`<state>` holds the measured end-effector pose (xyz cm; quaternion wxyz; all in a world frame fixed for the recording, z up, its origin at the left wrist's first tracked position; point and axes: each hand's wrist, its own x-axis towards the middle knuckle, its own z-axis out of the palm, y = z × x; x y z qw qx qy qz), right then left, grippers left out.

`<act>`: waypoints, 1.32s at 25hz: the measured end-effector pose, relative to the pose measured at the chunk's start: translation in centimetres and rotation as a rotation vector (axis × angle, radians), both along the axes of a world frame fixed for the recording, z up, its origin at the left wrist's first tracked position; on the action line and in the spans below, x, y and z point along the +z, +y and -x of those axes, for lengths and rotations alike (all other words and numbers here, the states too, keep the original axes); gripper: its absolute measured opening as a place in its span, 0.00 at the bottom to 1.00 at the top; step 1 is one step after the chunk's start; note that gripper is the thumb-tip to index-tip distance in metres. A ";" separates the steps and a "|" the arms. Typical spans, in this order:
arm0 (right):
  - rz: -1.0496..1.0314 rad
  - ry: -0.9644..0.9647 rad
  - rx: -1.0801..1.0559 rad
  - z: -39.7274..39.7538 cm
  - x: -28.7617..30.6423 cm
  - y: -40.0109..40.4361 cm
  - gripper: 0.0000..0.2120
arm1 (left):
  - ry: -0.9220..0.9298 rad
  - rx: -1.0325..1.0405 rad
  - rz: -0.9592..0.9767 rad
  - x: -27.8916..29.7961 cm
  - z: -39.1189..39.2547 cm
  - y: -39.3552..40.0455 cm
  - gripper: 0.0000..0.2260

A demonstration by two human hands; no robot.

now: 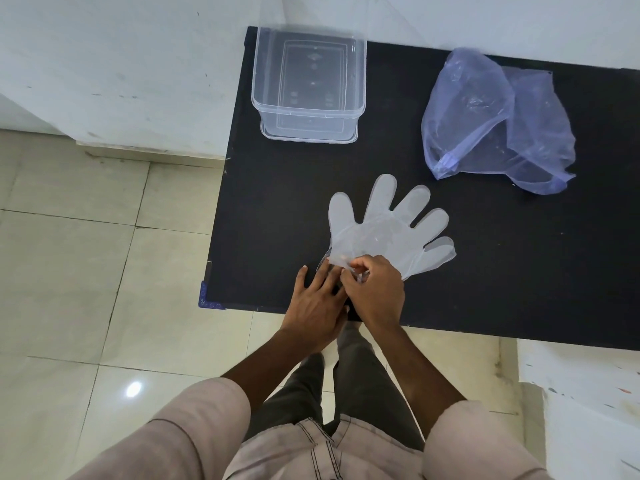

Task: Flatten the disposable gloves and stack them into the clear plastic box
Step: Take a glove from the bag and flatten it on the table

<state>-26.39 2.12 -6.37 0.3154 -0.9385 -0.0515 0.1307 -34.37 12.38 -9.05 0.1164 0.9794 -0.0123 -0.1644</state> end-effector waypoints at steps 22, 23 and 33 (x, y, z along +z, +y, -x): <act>-0.041 -0.171 0.128 -4.5 3.0 -3.0 0.08 | -0.245 0.011 0.065 0.8 -2.4 -1.0 0.30; -0.043 -0.153 0.133 -5.1 3.1 -3.2 0.07 | -0.247 -0.004 0.067 0.7 -2.5 -1.2 0.30; -0.090 0.000 0.214 -8.7 3.8 -5.2 0.03 | -0.059 0.006 0.051 -1.4 -1.7 -1.3 0.30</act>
